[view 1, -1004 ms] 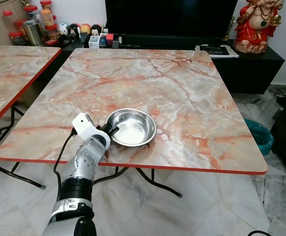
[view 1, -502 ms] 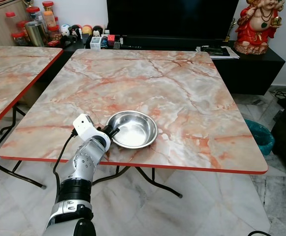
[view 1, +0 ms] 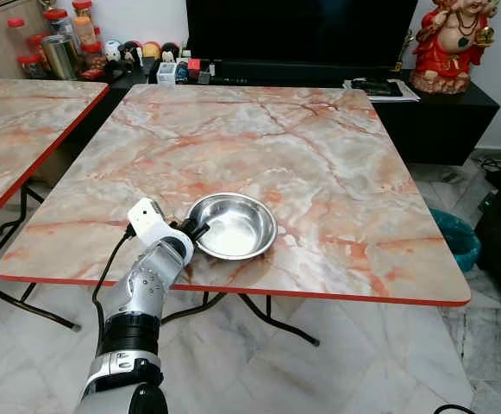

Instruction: Setting the table

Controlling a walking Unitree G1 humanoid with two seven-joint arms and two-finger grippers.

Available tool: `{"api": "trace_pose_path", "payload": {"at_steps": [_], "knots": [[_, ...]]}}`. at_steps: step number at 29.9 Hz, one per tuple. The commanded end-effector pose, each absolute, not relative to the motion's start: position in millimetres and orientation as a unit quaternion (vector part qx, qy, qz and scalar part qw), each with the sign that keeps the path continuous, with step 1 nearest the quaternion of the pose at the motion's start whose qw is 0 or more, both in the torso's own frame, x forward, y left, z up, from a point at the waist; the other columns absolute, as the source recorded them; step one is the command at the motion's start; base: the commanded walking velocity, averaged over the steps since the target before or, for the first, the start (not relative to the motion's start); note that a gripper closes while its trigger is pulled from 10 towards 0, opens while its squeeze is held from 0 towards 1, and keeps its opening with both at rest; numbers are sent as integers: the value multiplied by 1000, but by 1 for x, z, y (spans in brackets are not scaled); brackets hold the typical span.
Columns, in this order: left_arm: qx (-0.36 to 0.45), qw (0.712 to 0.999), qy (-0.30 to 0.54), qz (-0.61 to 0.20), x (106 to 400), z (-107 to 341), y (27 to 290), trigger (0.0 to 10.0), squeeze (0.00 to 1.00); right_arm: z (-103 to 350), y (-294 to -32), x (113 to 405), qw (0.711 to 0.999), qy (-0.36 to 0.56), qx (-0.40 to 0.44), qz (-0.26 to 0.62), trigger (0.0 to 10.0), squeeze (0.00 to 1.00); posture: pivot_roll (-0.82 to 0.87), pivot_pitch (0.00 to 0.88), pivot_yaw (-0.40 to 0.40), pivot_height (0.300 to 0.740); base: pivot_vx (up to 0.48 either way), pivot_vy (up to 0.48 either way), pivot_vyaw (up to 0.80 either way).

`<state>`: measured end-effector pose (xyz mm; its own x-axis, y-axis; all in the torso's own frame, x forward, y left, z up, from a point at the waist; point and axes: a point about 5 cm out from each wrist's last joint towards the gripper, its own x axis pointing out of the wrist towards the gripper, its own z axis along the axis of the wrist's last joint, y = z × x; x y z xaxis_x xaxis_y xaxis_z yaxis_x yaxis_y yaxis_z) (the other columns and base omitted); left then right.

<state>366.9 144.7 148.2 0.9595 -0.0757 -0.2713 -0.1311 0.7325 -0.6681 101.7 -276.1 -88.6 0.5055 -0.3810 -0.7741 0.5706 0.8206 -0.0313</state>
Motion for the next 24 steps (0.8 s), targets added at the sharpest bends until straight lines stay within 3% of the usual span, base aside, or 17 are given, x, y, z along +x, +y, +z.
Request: {"api": "trace_pose_path", "payload": {"at_steps": [1,2,3,7,8,10,11,24], "knots": [[-354,924,144,21,365,148,148,10000,812,-89,-277,100,859,416,114,-276,10000,0,58,94,-21,740,0,0,0],[-353,924,145,21,365,148,148,10000,812,-89,-277,100,859,416,114,-276,10000,0,58,94,-21,740,0,0,0],[-352,925,145,21,365,147,148,10000,1000,-89,-277,100,859,416,114,-276,10000,0,58,94,-21,740,0,0,0],[-349,925,147,23,365,147,149,10000,1000,-89,-277,100,859,416,114,-276,10000,0,59,95,-23,740,0,0,0],[-349,925,146,25,365,147,149,10000,216,-89,-277,100,859,416,114,-276,10000,0,58,95,-23,740,0,0,0],[-349,925,146,25,365,147,150,10000,216,-89,-277,100,859,416,115,-276,10000,0,58,94,-23,740,0,0,0],[-350,925,145,26,365,148,151,10000,0,-89,-277,100,859,416,114,-276,10000,0,58,94,-23,740,0,0,0],[-354,927,126,19,365,161,158,10000,0,-88,-277,101,859,415,114,-275,10000,0,62,92,-25,740,0,0,0]]}}
